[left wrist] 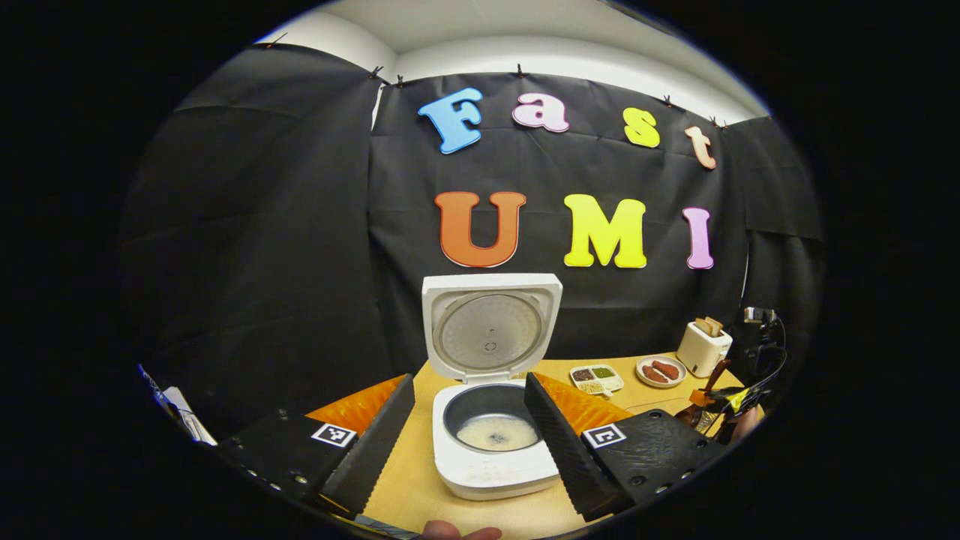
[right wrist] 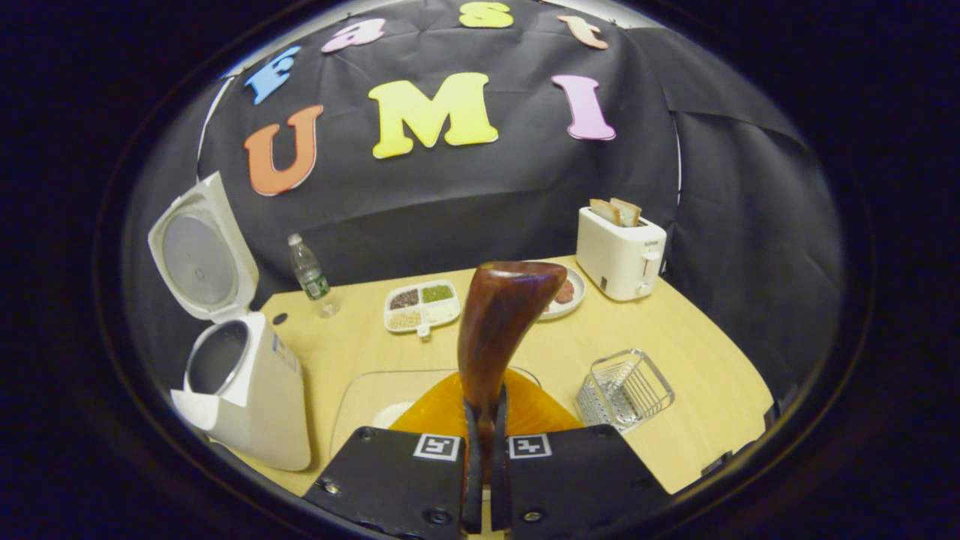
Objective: Close the left gripper, press the button to open the rice cooker; take a wooden spoon from the chopstick holder with the right hand, scoop a spoonful of rice and pour it into the rice cooker, then put the wooden spoon back into the chopstick holder.
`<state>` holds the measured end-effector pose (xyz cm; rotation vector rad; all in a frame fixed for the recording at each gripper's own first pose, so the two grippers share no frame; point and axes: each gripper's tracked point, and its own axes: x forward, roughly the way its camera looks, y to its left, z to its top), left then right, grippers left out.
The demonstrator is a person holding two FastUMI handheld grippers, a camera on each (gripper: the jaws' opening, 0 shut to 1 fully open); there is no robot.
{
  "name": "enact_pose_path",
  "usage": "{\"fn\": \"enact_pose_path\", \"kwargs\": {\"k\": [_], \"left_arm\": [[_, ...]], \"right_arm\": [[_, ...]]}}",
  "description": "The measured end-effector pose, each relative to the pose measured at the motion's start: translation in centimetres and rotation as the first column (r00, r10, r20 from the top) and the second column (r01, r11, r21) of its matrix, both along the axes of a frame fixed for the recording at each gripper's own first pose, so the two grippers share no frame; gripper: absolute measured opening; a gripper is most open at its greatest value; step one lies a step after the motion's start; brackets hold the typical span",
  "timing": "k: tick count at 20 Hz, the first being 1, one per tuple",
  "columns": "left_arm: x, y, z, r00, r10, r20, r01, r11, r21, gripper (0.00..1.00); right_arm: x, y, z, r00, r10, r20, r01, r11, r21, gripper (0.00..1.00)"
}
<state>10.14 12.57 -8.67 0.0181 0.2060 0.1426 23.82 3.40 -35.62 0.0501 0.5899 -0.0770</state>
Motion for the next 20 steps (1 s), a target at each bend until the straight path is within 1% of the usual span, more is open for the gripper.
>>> {"fn": "enact_pose_path", "kwargs": {"k": [2,3,5,7,9,13,16,18,20], "left_arm": [[-0.7,1.1,-0.1,1.0,0.011,-0.013,-0.011,1.0,-0.006,0.94],[-0.8,2.0,0.0,1.0,0.022,-0.012,-0.022,1.0,-0.004,0.94],[-1.3,3.1,0.1,0.999,0.039,-0.01,-0.039,0.999,-0.008,0.94],[-1.8,4.1,-0.2,0.998,0.056,-0.017,-0.056,0.998,-0.006,0.94],[-2.1,4.6,-0.4,0.998,0.066,-0.019,-0.066,0.998,-0.009,0.94],[-3.0,5.9,-0.5,0.996,0.083,-0.028,-0.084,0.996,-0.006,0.94],[-3.5,6.6,-0.5,0.995,0.096,-0.033,-0.096,0.995,0.001,0.94],[-3.6,6.7,-0.3,0.994,0.101,-0.034,-0.101,0.995,0.003,0.94],[-3.8,6.8,-0.2,0.994,0.103,-0.039,-0.103,0.995,0.011,0.94]], "right_arm": [[-0.4,0.1,-1.0,1.0,-0.007,-0.004,0.006,0.998,-0.058,0.1],[-0.6,0.3,-1.6,1.0,-0.008,-0.009,0.007,0.997,-0.071,0.1],[-1.2,1.5,-2.7,1.0,-0.003,-0.03,0.002,1.0,-0.03,0.08],[-1.1,2.2,-3.2,1.0,-0.002,-0.028,0.001,1.0,-0.017,0.1],[-1.0,3.7,-3.6,0.999,0.009,-0.033,-0.008,0.999,0.033,0.1],[-0.6,6.1,-4.0,0.999,0.021,-0.027,-0.018,0.995,0.1,0.1],[-0.3,7.7,-4.3,0.999,0.01,-0.035,-0.004,0.984,0.18,0.1],[-0.1,8.4,-4.3,0.999,-0.003,-0.04,0.012,0.972,0.237,0.1],[-0.2,8.9,-4.4,0.998,-0.018,-0.064,0.039,0.937,0.348,0.1]]}}
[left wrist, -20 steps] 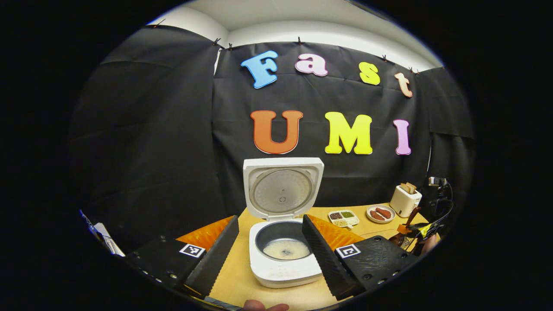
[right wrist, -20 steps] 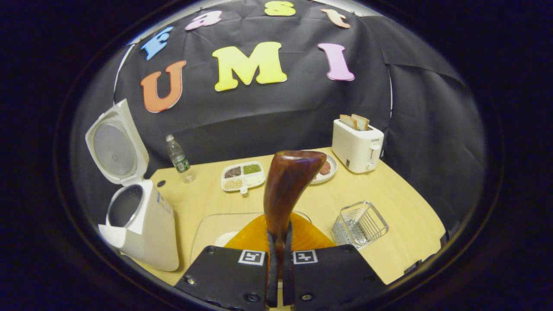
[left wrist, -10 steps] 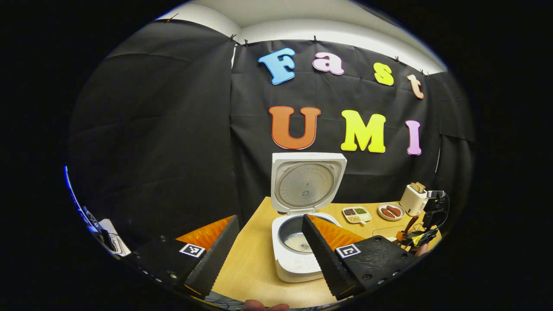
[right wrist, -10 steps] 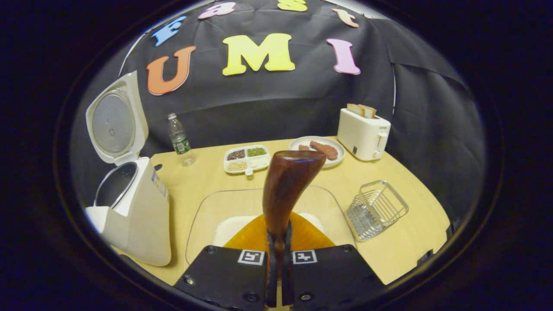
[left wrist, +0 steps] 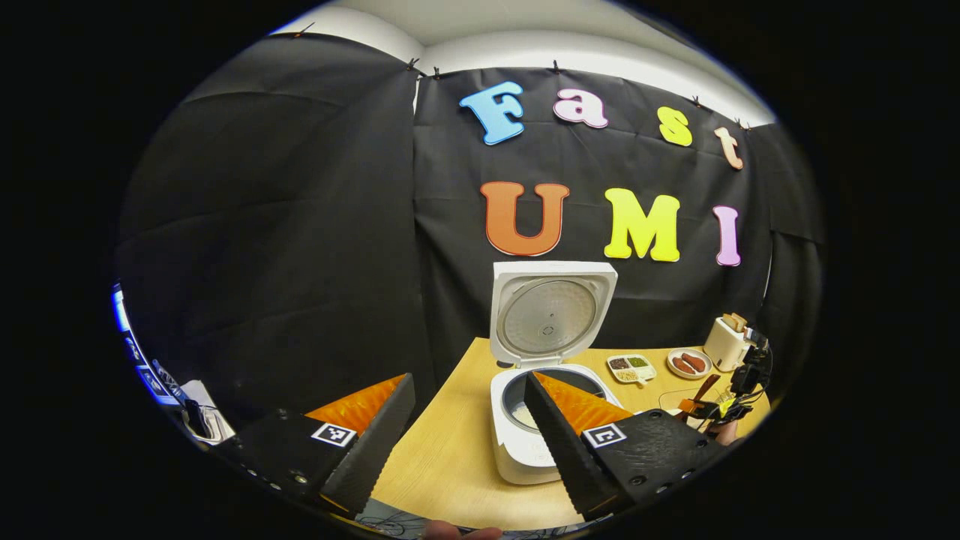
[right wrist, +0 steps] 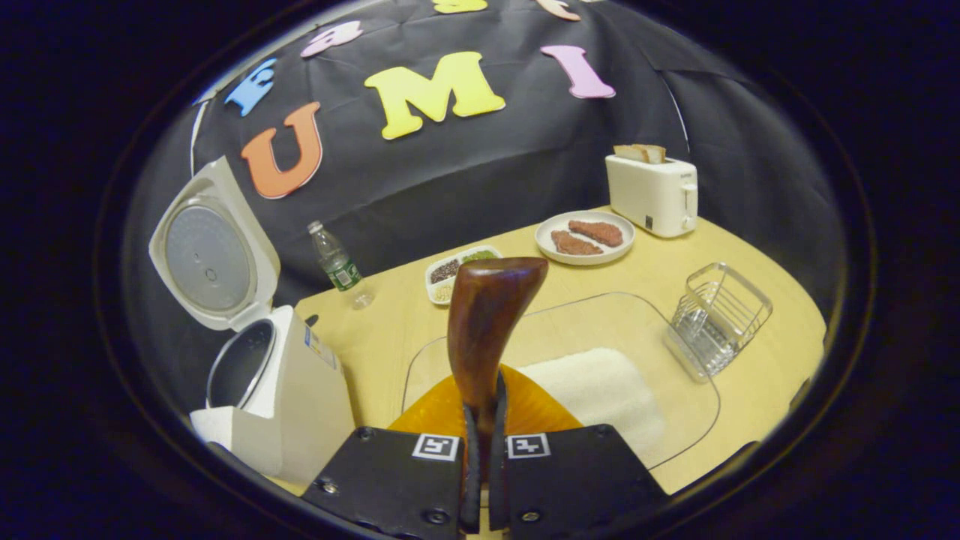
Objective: Close the left gripper, press the button to open the rice cooker; take a wooden spoon from the chopstick holder with the right hand, scoop a spoonful of rice and pour it into the rice cooker, then put the wooden spoon back into the chopstick holder.
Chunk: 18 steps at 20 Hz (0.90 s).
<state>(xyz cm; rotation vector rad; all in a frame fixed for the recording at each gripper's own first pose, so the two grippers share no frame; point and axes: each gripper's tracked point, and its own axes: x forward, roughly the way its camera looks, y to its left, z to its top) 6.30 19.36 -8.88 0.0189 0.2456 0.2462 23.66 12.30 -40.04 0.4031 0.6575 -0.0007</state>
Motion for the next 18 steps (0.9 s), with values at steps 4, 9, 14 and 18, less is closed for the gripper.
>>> {"fn": "enact_pose_path", "kwargs": {"k": [4,9,14,18], "left_arm": [[-0.2,-0.1,0.6,1.0,0.003,0.003,-0.003,1.0,0.01,0.94],[0.1,-1.5,1.2,1.0,-0.008,-0.006,0.008,1.0,0.019,0.94],[1.1,-4.6,2.0,0.999,-0.042,-0.001,0.042,0.999,0.023,0.94],[1.9,-7.9,2.7,0.997,-0.069,0.021,0.068,0.998,0.016,0.95]], "right_arm": [[-0.1,-2.1,-0.7,0.995,-0.084,-0.057,0.094,0.977,0.194,0.1],[0.1,-4.4,-0.7,0.981,-0.147,-0.126,0.188,0.879,0.438,0.1],[0.2,-6.6,1.6,0.979,-0.174,-0.107,0.205,0.827,0.523,0.1],[0.6,-8.8,4.2,0.974,-0.207,-0.095,0.221,0.767,0.602,0.1]]}}
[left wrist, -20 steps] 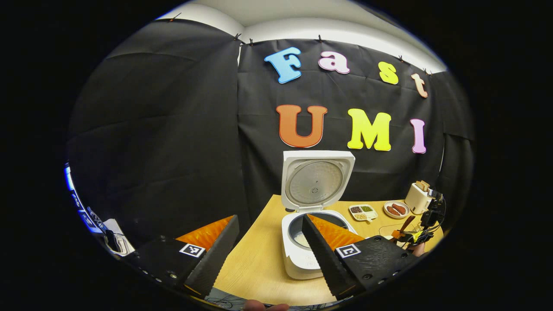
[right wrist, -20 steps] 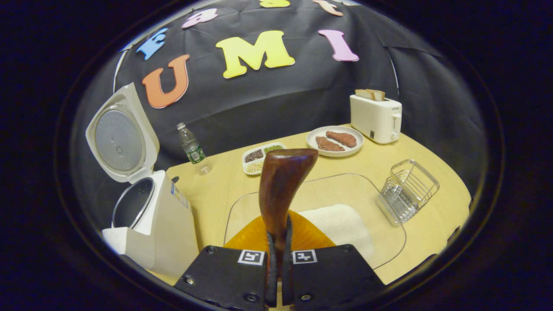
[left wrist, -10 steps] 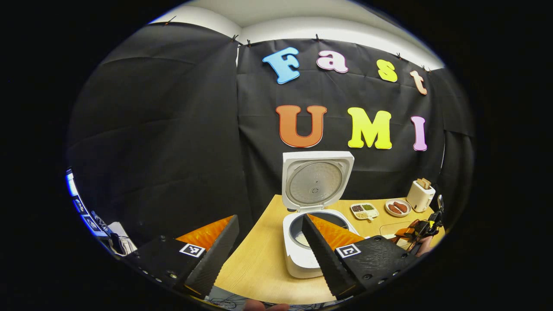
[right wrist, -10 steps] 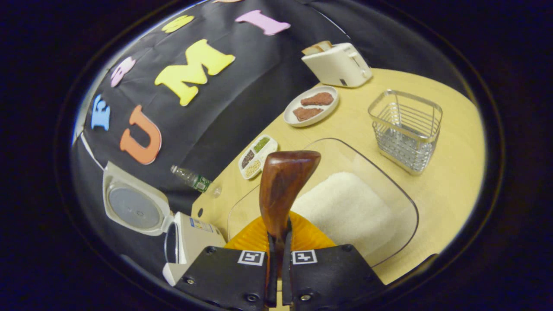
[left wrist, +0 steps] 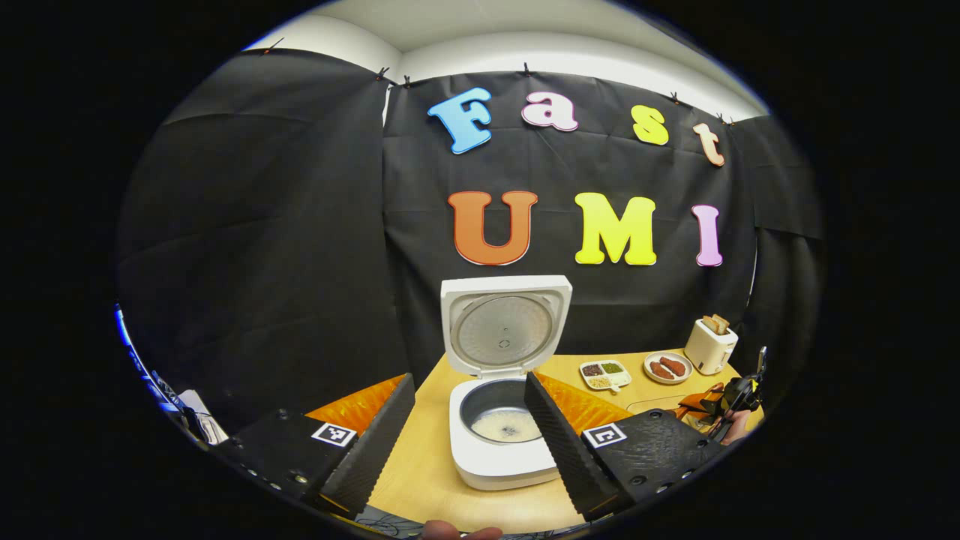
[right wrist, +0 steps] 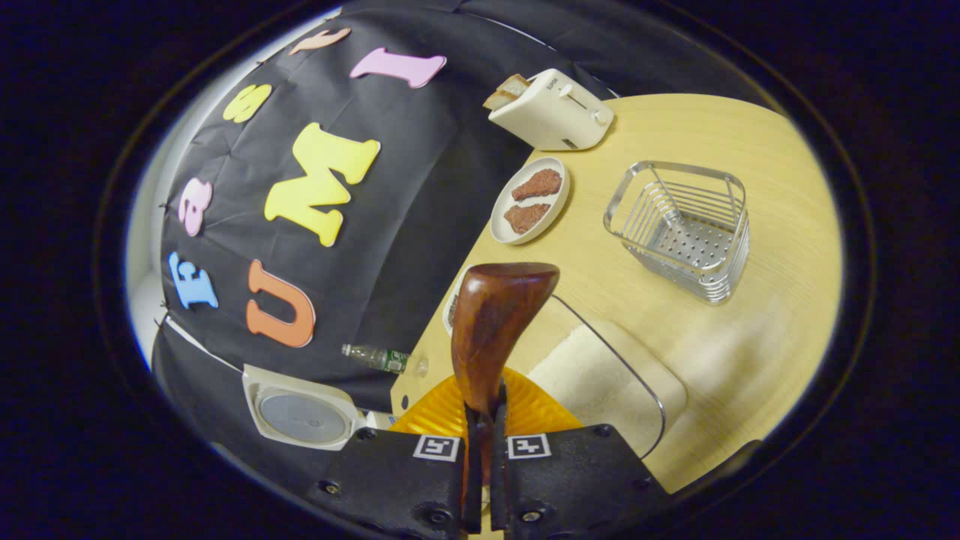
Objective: Close the left gripper, press the button to open the rice cooker; take a wooden spoon from the chopstick holder with the right hand, scoop a spoonful of rice and pour it into the rice cooker, then put the wooden spoon back into the chopstick holder.
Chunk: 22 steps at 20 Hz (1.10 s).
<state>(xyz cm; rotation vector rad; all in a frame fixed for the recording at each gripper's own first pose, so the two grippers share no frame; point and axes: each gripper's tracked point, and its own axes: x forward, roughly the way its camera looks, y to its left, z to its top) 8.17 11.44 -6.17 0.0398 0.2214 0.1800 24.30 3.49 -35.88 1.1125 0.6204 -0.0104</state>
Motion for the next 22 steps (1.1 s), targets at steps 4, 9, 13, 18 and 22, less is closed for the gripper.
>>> {"fn": "enact_pose_path", "kwargs": {"k": [4,9,13,18,22], "left_arm": [[-0.2,-2.1,0.3,1.0,0.006,0.012,-0.006,1.0,-0.002,0.94],[-1.4,-2.8,0.9,0.998,0.049,0.035,-0.049,0.999,-0.006,0.94],[-2.9,-1.8,1.7,0.993,0.103,0.058,-0.104,0.994,0.013,0.95],[-4.6,-0.8,2.5,0.984,0.144,0.101,-0.144,0.99,-0.01,0.95],[-5.8,0.9,2.2,0.977,0.177,0.116,-0.176,0.984,-0.02,0.94]], "right_arm": [[0.8,-1.1,4.5,0.996,0.004,0.089,-0.013,0.995,0.099,0.1],[2.1,1.1,10.5,0.98,0.066,0.19,-0.101,0.978,0.182,0.1],[3.3,5.9,14.6,0.958,0.14,0.249,-0.192,0.961,0.199,0.1],[5.4,14.4,17.2,0.922,0.253,0.293,-0.308,0.937,0.162,0.1],[6.0,21.0,17.0,0.898,0.341,0.278,-0.381,0.918,0.105,0.1]]}}
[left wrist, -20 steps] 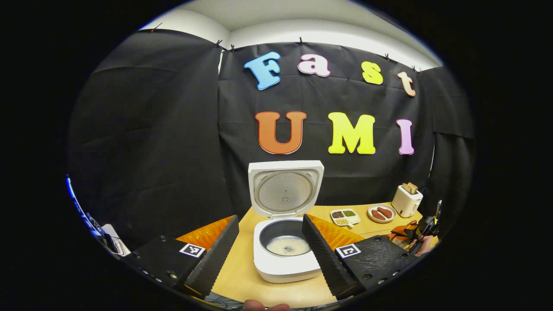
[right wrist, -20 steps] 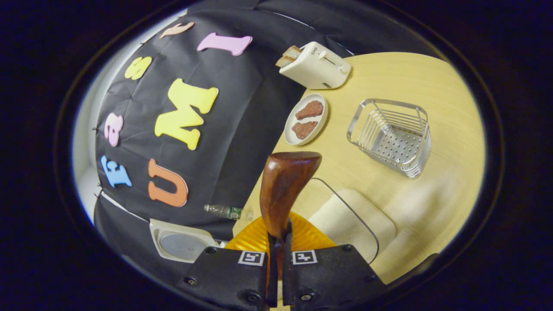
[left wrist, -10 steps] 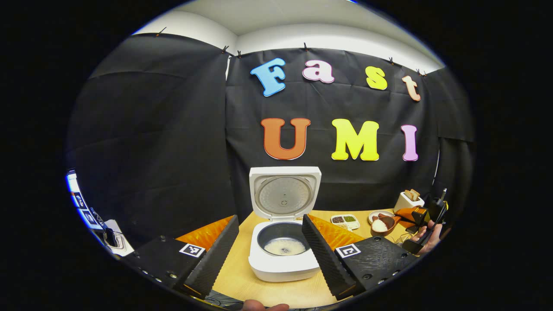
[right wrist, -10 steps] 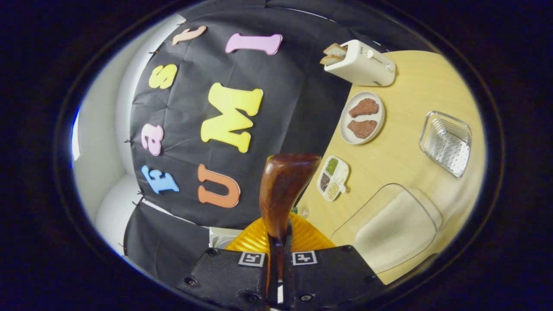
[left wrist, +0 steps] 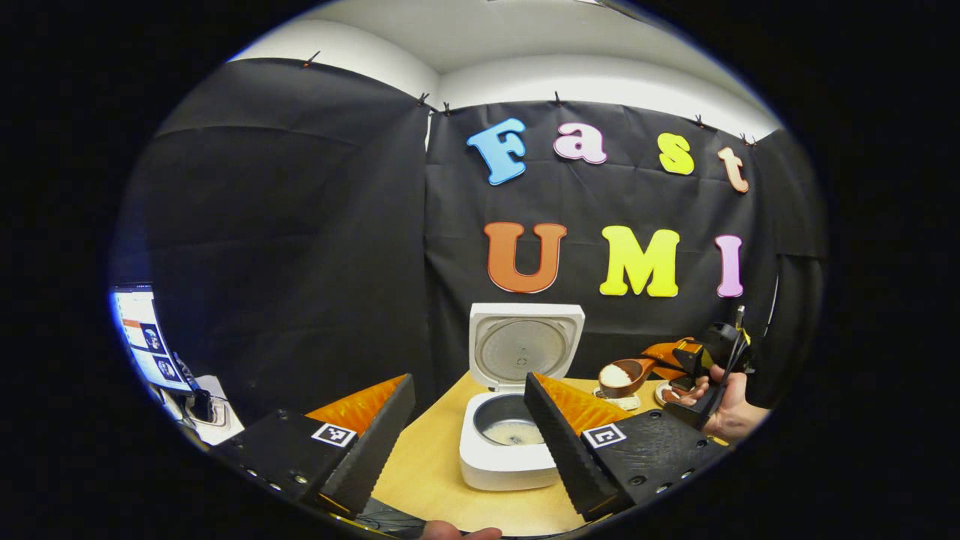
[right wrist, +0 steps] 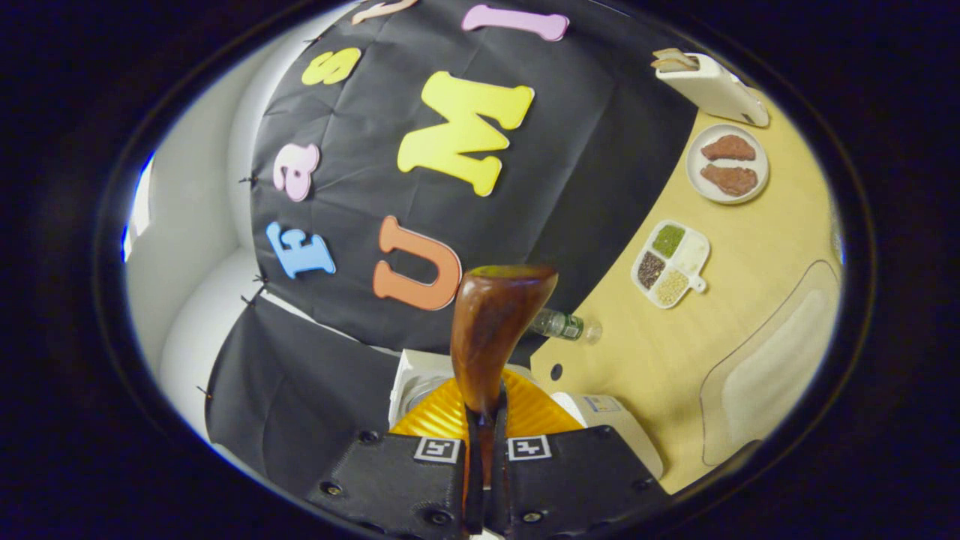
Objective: Close the left gripper, press the button to open the rice cooker; take a wooden spoon from the chopstick holder with the right hand, scoop a spoonful of rice and pour it into the rice cooker, then put the wooden spoon back into the chopstick holder.
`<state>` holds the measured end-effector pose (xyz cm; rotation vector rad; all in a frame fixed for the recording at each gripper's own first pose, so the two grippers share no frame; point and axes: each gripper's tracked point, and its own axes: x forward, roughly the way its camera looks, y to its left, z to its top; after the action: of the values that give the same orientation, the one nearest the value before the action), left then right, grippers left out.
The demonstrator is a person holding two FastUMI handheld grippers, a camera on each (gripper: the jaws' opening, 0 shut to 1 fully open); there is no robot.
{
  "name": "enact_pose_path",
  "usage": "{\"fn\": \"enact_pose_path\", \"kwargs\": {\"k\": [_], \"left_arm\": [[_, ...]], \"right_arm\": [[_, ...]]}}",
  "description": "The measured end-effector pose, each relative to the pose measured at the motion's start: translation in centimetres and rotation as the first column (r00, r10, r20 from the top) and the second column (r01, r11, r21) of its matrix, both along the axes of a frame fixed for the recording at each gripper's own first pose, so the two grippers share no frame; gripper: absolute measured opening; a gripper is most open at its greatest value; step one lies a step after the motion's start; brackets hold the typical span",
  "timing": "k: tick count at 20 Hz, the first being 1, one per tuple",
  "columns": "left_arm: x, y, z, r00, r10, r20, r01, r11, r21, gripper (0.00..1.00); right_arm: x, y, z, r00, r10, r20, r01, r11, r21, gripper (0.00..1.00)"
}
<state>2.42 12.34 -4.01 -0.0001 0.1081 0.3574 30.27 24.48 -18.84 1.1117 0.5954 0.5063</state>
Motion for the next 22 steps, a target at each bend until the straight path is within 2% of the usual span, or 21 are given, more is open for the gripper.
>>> {"fn": "enact_pose_path", "kwargs": {"k": [3,7,12,16,22], "left_arm": [[-0.8,1.4,-0.6,1.0,0.019,-0.001,-0.019,1.0,-0.015,0.94],[-0.9,2.9,-1.6,0.999,0.033,0.005,-0.033,0.998,-0.047,0.94],[-0.3,4.5,-2.9,0.999,0.051,0.001,-0.051,0.995,-0.086,0.94],[0.1,5.3,-3.6,0.999,0.052,0.012,-0.049,0.987,-0.155,0.94],[0.5,5.9,-4.7,0.998,0.062,0.005,-0.06,0.983,-0.172,0.94]], "right_arm": [[0.4,3.6,-0.8,0.999,0.044,0.006,-0.043,0.994,-0.1,0.1],[1.6,7.2,-1.5,0.995,0.088,0.047,-0.074,0.969,-0.237,0.1],[2.6,9.9,-3.1,0.985,0.147,0.096,-0.092,0.897,-0.432,0.1],[3.2,10.9,-4.2,0.978,0.178,0.106,-0.098,0.848,-0.52,0.1],[3.7,11.8,-3.7,0.958,0.231,0.167,-0.076,0.771,-0.632,0.1]]}}
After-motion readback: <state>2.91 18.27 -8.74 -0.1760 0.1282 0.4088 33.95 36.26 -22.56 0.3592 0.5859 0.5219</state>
